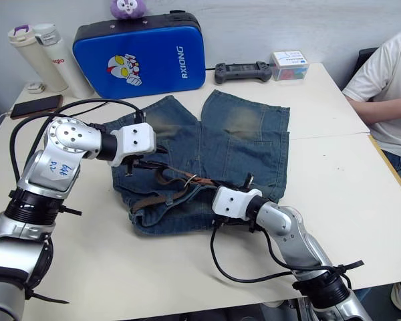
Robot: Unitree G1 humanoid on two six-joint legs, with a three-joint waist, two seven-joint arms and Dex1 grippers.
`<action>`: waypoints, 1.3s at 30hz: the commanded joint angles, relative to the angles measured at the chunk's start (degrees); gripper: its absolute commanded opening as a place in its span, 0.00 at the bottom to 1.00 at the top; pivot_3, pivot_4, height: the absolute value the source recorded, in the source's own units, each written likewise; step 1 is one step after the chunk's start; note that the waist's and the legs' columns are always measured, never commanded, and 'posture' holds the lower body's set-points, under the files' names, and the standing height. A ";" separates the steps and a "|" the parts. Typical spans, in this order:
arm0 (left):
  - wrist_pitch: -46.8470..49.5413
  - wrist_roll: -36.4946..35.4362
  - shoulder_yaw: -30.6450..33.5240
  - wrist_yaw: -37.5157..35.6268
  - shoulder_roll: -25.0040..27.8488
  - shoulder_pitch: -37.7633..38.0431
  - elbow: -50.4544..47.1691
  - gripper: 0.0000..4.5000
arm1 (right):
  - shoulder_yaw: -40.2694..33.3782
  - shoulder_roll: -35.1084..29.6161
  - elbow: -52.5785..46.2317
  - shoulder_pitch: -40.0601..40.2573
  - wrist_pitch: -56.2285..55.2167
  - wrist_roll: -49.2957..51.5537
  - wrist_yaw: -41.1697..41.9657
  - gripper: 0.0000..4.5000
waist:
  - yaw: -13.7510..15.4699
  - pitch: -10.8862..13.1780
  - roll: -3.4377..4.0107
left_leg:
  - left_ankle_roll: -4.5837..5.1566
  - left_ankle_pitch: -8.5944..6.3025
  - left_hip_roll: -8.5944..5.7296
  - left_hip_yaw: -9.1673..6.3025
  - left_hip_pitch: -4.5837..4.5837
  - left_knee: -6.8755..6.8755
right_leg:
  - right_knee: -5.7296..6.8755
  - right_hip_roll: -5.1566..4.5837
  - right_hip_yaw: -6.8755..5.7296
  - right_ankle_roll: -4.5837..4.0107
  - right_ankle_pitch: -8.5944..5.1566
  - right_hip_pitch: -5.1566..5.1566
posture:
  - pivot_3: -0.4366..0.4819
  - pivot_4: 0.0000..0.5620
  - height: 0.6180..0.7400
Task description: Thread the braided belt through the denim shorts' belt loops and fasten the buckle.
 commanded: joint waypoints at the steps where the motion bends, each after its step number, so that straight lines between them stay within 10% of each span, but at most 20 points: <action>1: 0.02 -0.37 0.50 -0.90 1.65 -0.87 -2.76 0.42 | -1.23 0.58 -2.04 -0.81 -0.10 0.59 -0.35 0.00 | 0.01 0.00 0.00 | 0.00 0.00 0.00 0.00 0.00 0.00 | 0.00 0.00 0.00 0.00 0.00 0.00 | 0.48 0.27 1.00; 35: -7.03 4.70 -3.28 1.69 1.04 1.36 0.53 0.42 | -1.49 0.95 -2.17 -0.82 0.19 0.31 -0.76 0.00 | 0.05 0.00 0.00 | 0.00 0.00 0.00 0.01 0.00 0.00 | -0.01 0.00 0.00 0.00 0.00 0.01 | 0.48 0.27 1.00; 39: -5.77 4.71 -3.18 1.84 0.83 1.38 0.23 0.16 | -1.44 0.94 -2.25 -0.95 0.15 0.35 -0.68 0.00 | 0.03 0.00 0.00 | 0.00 0.00 0.00 0.00 0.00 0.00 | -0.01 0.00 0.00 0.00 0.00 0.01 | 0.48 0.27 1.00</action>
